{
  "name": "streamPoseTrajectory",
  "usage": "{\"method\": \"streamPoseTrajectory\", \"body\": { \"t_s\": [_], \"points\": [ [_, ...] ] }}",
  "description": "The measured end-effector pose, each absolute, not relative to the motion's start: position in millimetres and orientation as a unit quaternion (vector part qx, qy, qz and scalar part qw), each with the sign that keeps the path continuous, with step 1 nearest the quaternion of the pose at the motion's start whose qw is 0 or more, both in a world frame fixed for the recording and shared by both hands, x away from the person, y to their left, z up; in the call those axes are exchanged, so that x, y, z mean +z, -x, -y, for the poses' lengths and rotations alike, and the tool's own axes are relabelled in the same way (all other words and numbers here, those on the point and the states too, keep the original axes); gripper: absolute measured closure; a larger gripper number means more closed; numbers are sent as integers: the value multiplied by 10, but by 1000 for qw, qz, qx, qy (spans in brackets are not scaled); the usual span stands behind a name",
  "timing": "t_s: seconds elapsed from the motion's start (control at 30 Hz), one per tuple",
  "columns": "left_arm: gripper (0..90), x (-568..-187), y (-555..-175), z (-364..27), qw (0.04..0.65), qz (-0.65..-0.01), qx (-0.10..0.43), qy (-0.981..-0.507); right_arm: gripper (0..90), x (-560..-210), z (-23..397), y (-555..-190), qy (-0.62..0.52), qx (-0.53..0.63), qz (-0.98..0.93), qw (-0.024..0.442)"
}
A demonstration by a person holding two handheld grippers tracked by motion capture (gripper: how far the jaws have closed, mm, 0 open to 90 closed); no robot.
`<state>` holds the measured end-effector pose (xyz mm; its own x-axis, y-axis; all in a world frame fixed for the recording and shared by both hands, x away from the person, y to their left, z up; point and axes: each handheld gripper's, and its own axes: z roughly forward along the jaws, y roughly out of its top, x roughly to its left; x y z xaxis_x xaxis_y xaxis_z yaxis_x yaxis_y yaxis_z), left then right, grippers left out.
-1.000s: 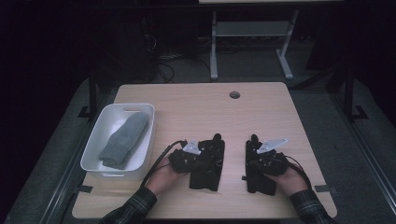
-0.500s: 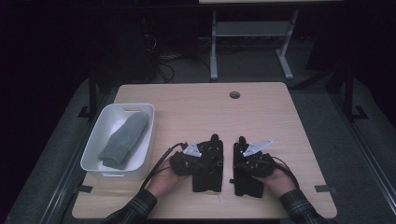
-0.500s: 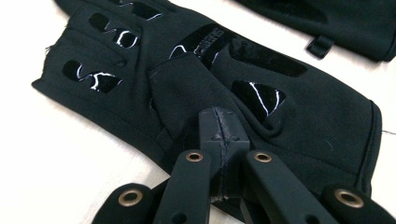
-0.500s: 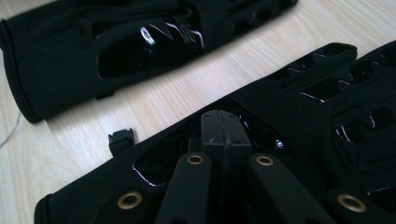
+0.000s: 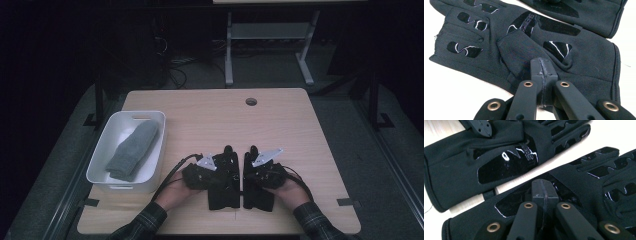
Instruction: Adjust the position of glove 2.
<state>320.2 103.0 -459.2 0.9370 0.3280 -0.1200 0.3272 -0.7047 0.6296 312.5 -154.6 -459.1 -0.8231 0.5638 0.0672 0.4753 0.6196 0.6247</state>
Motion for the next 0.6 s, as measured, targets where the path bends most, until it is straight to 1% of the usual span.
{"method": "streamPoseTrajectory", "body": {
  "t_s": [0.27,0.3,0.37,0.4,0.5,0.6],
  "points": [
    [891,-4591,-3226,-996,343,-176,9,-923,900,-4596,1469,-3144,-281,331,-899,64],
    [875,-4589,-3233,-1002,344,-176,10,-922,899,-4592,1475,-3142,-283,330,-898,64],
    [795,-4569,-3231,-1022,351,-189,17,-917,874,-4570,1512,-3142,-285,333,-896,66],
    [770,-4551,-3240,-1047,352,-192,22,-916,869,-4550,1546,-3139,-287,338,-894,67],
    [712,-4502,-3259,-1138,361,-214,27,-907,862,-4486,1713,-3112,-301,353,-882,78],
    [659,-4497,-3274,-1200,357,-244,41,-901,873,-4459,1908,-3078,-320,354,-875,84]
  ]
}}
